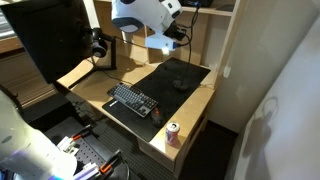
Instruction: Turn the reading light around to face the left of the table
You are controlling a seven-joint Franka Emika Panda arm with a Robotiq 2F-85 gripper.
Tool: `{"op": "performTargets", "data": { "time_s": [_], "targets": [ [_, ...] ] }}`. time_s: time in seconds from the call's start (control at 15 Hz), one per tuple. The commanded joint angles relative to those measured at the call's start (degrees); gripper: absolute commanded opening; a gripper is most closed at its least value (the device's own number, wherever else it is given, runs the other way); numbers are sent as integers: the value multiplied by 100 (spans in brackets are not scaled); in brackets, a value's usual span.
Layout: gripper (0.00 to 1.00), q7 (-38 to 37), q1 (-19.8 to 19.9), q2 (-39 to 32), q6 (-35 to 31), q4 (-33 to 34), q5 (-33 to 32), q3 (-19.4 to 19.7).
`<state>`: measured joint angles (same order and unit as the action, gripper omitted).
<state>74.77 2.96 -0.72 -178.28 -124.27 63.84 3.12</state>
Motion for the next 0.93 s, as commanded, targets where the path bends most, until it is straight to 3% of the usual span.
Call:
{"op": "performTargets", "data": {
  "time_s": [0.0, 0.53, 0.87],
  "targets": [
    [2, 184, -78, 47, -334, -438, -42, -63],
    [2, -112, -102, 200, 354, -1420, -490, -9],
    [2, -325, -105, 162, 504, -1443, -880, 121]
  ]
}}
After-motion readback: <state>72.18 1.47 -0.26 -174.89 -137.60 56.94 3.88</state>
